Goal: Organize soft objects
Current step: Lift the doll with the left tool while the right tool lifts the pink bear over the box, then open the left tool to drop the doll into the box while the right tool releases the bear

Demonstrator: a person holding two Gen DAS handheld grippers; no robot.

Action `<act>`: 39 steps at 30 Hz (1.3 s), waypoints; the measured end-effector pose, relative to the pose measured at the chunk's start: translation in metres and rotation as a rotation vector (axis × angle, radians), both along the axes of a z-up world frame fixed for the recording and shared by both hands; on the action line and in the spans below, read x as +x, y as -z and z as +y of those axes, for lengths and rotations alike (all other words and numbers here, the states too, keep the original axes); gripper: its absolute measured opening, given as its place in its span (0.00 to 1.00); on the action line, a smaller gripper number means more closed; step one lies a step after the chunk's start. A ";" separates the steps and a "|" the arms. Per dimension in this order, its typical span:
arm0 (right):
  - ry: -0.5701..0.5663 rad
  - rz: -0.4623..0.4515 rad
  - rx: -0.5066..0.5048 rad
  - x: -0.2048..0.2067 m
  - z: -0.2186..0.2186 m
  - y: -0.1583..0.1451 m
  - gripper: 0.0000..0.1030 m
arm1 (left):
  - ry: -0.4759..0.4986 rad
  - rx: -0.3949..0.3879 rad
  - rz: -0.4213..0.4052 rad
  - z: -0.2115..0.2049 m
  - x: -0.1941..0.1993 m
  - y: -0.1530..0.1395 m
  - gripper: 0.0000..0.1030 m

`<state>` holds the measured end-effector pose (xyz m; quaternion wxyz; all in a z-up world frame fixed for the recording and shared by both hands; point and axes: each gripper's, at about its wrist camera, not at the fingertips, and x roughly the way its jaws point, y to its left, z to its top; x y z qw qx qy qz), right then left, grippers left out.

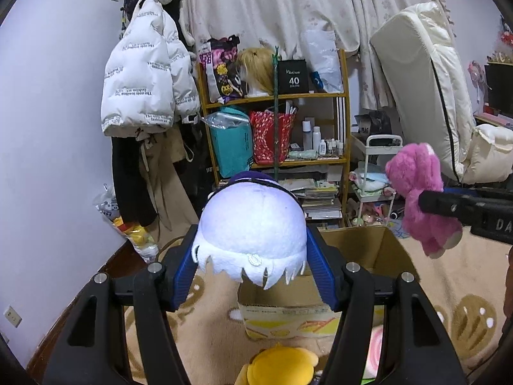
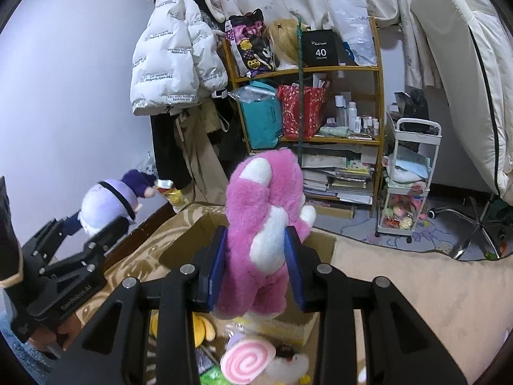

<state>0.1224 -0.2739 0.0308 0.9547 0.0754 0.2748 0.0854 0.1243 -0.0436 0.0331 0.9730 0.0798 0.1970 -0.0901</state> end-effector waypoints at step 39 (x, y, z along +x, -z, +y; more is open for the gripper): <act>-0.012 0.119 0.074 0.007 -0.006 0.069 0.65 | -0.019 0.074 0.164 -0.006 0.021 0.054 0.83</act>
